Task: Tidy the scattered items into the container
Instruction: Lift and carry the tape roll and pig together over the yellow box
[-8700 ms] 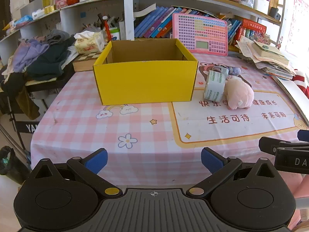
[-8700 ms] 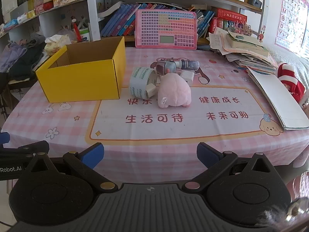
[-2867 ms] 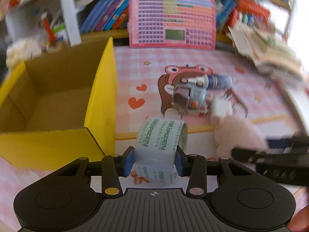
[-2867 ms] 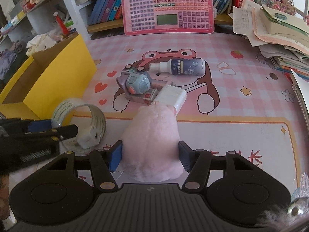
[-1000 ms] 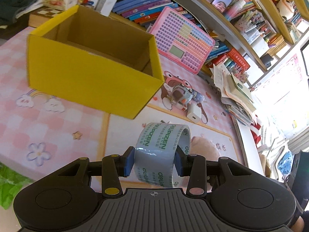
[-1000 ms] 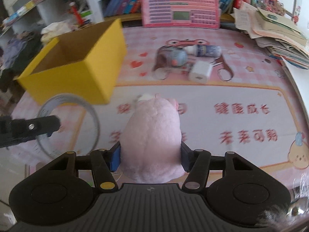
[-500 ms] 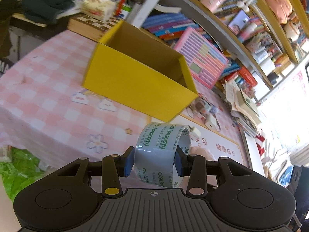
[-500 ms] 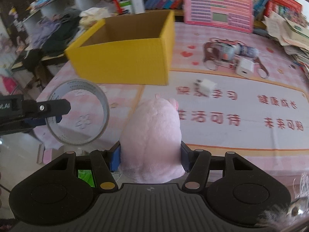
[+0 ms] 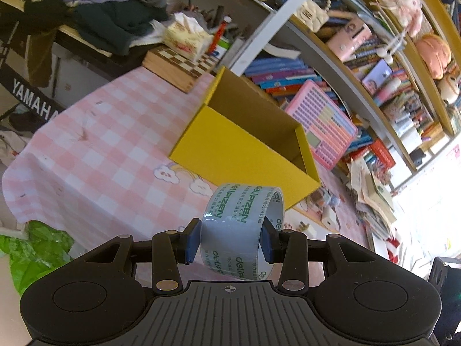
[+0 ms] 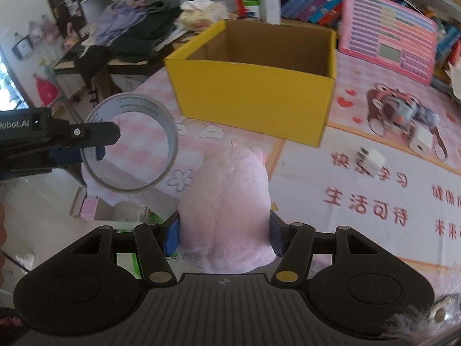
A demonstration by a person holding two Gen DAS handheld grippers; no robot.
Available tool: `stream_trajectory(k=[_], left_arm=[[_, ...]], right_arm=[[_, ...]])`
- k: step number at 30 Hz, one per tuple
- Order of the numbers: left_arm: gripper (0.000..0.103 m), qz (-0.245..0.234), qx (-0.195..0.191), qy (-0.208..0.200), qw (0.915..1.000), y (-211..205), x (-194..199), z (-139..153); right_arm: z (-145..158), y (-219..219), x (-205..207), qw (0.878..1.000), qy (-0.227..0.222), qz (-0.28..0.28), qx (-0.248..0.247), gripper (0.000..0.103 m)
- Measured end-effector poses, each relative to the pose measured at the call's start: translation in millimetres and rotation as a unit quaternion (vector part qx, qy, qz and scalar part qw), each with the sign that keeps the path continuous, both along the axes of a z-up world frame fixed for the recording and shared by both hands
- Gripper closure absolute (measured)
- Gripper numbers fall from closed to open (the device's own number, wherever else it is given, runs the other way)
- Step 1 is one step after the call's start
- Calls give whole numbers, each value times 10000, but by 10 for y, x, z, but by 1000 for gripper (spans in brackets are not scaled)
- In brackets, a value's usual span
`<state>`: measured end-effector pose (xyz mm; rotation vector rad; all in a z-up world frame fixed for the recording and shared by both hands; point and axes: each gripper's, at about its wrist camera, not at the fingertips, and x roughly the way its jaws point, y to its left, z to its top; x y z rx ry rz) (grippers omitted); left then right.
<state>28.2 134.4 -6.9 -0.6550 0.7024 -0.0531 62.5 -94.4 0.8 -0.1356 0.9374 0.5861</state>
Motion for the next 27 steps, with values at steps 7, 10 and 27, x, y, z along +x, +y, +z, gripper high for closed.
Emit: stream_trajectory(k=[7, 10, 27], left_arm=[[63, 61, 19, -132, 9999, 109, 24, 82], [63, 36, 13, -152, 9999, 150, 60, 117], [63, -358, 532, -861, 9942, 55, 967, 754]], right_arm=[[62, 123, 37, 9997, -98, 211, -16, 46], [102, 152, 62, 9996, -166, 229, -8, 46], [720, 47, 797, 9958, -848, 354, 45, 46]])
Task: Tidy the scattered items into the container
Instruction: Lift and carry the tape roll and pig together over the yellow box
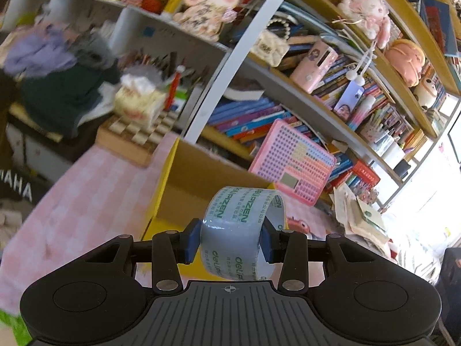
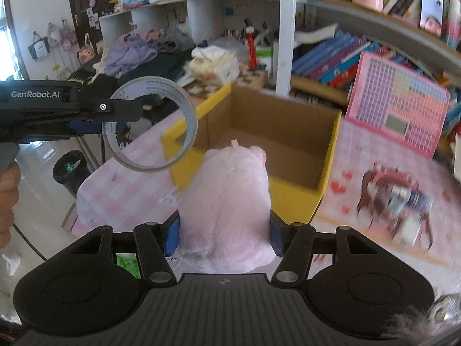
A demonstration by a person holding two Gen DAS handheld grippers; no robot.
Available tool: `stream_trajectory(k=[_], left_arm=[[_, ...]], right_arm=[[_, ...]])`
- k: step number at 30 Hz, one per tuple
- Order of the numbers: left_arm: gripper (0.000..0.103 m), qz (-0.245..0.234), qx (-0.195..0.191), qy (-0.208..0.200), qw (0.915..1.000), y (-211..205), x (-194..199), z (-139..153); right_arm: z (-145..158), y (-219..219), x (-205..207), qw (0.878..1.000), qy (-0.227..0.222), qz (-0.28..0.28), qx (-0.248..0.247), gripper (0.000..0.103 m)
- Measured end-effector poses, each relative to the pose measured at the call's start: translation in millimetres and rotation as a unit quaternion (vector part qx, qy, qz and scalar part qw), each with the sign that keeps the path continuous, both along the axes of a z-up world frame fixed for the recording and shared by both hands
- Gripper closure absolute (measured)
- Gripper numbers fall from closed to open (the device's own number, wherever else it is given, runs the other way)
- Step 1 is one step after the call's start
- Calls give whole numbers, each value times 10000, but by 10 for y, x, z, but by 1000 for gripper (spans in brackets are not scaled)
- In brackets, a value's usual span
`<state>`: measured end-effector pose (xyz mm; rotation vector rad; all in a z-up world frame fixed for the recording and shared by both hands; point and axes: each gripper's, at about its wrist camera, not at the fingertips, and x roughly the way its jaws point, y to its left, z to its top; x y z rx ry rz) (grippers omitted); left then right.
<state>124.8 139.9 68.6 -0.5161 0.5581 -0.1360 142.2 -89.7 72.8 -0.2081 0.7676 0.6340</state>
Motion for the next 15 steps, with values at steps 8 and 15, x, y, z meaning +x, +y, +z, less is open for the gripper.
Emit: stream_trajectory(k=[8, 15], left_arm=[[63, -92, 540, -99, 9985, -121, 673, 73], [63, -193, 1173, 270, 9925, -253, 1332, -150]], right_arm=[[182, 83, 778, 9992, -366, 141, -120, 46], [-99, 355, 1530, 9952, -81, 485, -850, 45]])
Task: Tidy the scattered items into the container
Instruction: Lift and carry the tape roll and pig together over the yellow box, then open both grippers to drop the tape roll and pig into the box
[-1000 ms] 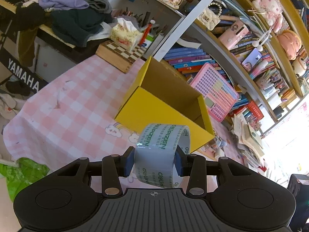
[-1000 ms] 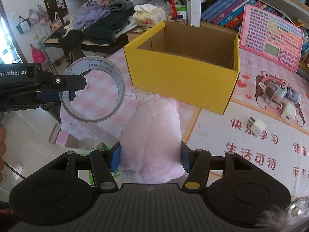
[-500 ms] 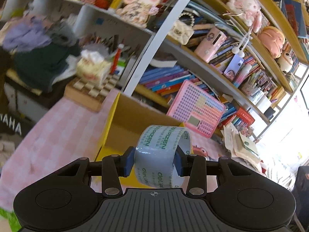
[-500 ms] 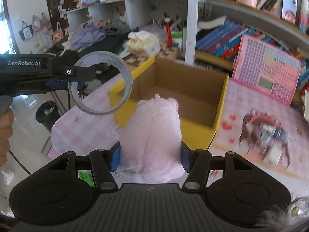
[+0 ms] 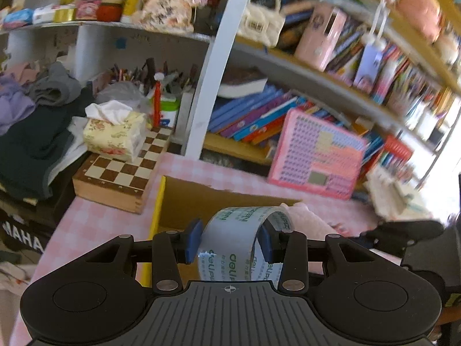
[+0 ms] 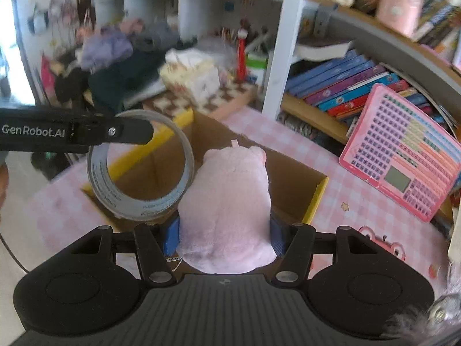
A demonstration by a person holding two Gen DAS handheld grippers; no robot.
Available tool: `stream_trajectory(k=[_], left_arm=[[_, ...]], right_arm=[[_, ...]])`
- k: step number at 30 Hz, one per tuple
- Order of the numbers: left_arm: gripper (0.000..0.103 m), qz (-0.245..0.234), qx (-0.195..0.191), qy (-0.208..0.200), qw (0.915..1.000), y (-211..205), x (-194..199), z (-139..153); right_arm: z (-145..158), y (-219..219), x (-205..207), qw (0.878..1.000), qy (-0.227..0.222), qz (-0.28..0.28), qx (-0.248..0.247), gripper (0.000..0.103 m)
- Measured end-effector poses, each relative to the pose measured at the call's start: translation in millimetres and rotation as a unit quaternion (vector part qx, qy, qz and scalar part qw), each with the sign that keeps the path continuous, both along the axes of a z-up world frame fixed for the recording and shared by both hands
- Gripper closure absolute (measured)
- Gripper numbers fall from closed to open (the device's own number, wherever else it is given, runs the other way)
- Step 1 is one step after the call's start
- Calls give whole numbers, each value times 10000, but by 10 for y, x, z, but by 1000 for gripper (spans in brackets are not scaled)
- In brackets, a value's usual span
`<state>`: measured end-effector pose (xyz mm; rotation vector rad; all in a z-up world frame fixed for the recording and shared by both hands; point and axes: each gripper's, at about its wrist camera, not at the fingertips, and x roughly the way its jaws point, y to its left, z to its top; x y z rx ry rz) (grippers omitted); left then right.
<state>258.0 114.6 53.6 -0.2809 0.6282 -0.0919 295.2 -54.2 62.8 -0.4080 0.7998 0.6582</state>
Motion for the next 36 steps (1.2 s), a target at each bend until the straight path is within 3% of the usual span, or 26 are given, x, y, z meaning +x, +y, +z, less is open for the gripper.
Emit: stream_trajectory(k=[4, 11, 17, 23, 25, 27, 29, 36], left_arm=[[63, -98, 553, 393, 9976, -78, 367, -195], [63, -357, 1569, 910, 9828, -330, 785, -517], [63, -501, 1881, 1120, 9745, -413, 950, -640], [60, -510, 1932, 1280, 9714, -393, 1015, -717], [54, -530, 1955, 1301, 9706, -386, 1025, -727], [39, -535, 2020, 1206, 9705, -381, 993, -716], [29, -527, 2092, 1094, 9703, -378, 953, -684], [24, -515, 2208, 707, 9714, -359, 771, -501]], right_arm=[[-258, 156, 304, 9981, 296, 247, -485, 45], [-685, 384, 676, 9908, 730, 410, -1062, 44], [-857, 442, 878, 9876, 891, 399, -1230, 42], [-908, 448, 928, 9872, 970, 354, -1213, 38], [-910, 455, 929, 9872, 971, 363, -1212, 35], [-895, 453, 921, 9876, 971, 360, -1177, 30], [-860, 444, 915, 9886, 963, 356, -1106, 24], [-676, 427, 843, 9920, 807, 290, -928, 19]])
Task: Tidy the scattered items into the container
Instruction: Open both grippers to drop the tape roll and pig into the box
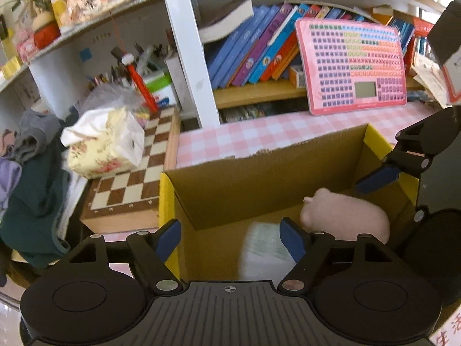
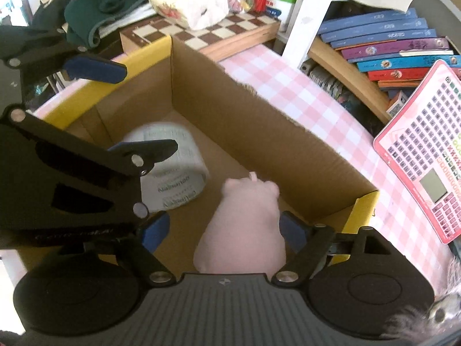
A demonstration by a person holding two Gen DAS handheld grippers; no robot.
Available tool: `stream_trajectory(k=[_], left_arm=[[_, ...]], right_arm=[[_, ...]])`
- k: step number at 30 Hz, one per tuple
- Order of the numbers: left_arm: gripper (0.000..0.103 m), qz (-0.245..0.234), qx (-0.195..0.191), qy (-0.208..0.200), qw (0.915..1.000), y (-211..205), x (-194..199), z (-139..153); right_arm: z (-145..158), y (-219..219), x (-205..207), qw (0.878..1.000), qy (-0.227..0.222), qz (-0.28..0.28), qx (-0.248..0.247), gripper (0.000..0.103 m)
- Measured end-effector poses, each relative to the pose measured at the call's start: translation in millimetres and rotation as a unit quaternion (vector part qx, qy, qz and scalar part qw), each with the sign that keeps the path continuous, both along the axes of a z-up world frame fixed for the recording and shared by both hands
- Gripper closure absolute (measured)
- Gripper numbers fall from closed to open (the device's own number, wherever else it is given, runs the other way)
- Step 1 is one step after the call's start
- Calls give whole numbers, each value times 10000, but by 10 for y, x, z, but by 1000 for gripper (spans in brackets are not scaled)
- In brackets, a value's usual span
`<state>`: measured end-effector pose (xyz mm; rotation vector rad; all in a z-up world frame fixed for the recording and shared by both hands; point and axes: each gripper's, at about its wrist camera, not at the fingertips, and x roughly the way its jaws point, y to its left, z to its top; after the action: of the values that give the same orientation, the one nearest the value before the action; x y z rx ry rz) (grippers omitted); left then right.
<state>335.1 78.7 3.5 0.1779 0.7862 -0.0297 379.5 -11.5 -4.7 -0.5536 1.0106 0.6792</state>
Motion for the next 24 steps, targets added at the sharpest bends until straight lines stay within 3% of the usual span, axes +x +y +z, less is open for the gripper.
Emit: stream_trajectory(k=[24], left_arm=[[13, 100, -497, -1005, 9936, 184, -1043, 700]], right_arm=[[847, -136, -942, 9942, -756, -211, 732, 17]])
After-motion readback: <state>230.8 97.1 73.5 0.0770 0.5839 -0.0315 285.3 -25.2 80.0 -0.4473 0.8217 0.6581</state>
